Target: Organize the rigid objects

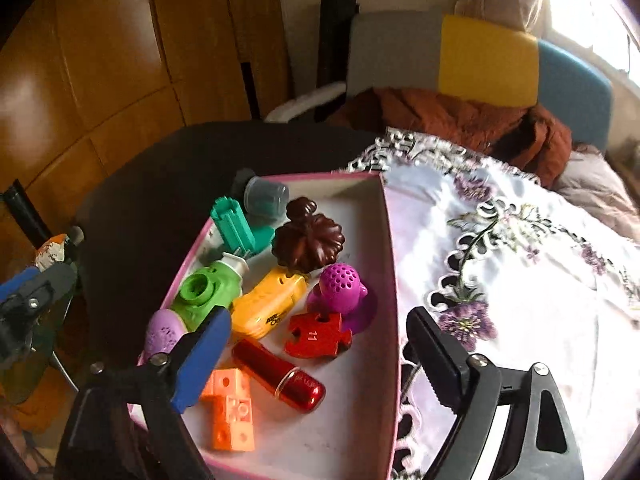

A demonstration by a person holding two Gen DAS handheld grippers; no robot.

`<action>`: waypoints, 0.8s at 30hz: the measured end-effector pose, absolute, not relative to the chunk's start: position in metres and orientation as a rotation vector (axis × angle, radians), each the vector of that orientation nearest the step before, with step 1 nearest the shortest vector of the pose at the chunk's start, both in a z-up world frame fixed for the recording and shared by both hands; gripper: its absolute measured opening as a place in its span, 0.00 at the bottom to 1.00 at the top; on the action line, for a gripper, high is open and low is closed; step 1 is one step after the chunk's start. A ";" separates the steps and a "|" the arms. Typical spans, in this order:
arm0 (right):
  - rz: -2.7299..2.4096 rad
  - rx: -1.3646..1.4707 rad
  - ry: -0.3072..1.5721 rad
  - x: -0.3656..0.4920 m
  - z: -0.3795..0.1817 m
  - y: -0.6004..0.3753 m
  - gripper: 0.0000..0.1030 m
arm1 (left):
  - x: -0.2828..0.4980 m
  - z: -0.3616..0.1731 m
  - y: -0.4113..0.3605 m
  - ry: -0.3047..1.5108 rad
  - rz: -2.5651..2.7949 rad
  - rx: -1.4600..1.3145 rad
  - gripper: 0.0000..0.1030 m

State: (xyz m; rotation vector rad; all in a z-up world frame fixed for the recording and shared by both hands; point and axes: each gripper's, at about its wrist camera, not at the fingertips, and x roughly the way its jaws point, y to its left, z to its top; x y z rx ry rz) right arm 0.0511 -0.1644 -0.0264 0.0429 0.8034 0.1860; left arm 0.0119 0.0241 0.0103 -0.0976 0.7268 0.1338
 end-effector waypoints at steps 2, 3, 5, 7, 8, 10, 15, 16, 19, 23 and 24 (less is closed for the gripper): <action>0.156 0.032 0.774 0.042 -0.021 -0.166 0.92 | 0.006 0.010 0.021 0.721 0.133 -0.098 0.78; 0.141 0.032 0.758 0.036 -0.018 -0.167 0.93 | 0.002 0.009 0.019 0.718 0.134 -0.099 0.78; 0.108 0.039 0.723 0.024 -0.012 -0.171 0.96 | -0.002 0.007 0.017 0.721 0.130 -0.096 0.78; 0.085 0.046 0.702 0.015 -0.009 -0.174 0.96 | -0.005 0.006 0.013 0.727 0.119 -0.086 0.78; 0.079 0.055 0.697 0.011 -0.008 -0.176 0.97 | -0.006 0.006 0.011 0.726 0.117 -0.075 0.78; 0.074 0.069 0.696 0.006 -0.008 -0.179 0.97 | -0.009 0.007 0.006 0.719 0.103 -0.059 0.78; 0.073 0.077 0.698 0.000 -0.010 -0.179 0.97 | -0.013 0.009 0.003 0.692 0.085 -0.059 0.70; 0.074 0.075 0.697 0.000 -0.010 -0.178 0.97 | -0.013 0.009 0.004 0.686 0.087 -0.065 0.67; 0.078 0.060 0.699 -0.001 -0.011 -0.174 0.97 | -0.013 0.009 0.010 0.676 0.081 -0.107 0.65; 0.087 0.050 0.695 -0.001 -0.011 -0.170 0.97 | -0.014 0.009 0.010 0.658 0.089 -0.100 0.65; 0.088 0.050 0.695 -0.001 -0.011 -0.170 0.97 | -0.014 0.009 0.009 0.663 0.088 -0.097 0.65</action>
